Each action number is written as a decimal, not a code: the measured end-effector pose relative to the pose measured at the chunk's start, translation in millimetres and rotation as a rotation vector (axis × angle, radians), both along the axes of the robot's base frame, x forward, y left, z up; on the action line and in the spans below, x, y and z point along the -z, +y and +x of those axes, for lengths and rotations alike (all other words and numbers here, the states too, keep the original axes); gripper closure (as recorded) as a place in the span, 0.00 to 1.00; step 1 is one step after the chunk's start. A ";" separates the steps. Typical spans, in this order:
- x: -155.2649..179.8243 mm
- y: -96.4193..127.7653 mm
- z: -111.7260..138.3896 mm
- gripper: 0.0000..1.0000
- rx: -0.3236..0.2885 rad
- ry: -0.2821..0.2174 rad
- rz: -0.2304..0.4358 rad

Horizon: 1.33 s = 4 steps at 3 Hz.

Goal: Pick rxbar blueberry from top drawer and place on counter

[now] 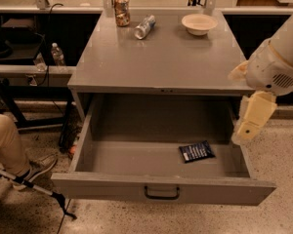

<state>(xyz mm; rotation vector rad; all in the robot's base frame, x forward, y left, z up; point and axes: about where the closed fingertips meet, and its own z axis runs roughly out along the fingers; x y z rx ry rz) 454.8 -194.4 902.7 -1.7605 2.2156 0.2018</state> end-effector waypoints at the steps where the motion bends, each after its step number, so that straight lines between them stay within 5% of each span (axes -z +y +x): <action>1: 36.7 10.1 4.4 0.00 -0.018 0.055 0.062; 2: 86.7 16.3 14.7 0.00 -0.005 0.093 0.131; 3: 114.6 15.2 30.0 0.00 0.027 0.078 0.180; 4: 114.6 15.2 30.0 0.00 0.027 0.078 0.180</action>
Offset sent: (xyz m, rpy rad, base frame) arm 0.0237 0.0215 -0.1247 0.1808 0.1256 -0.0019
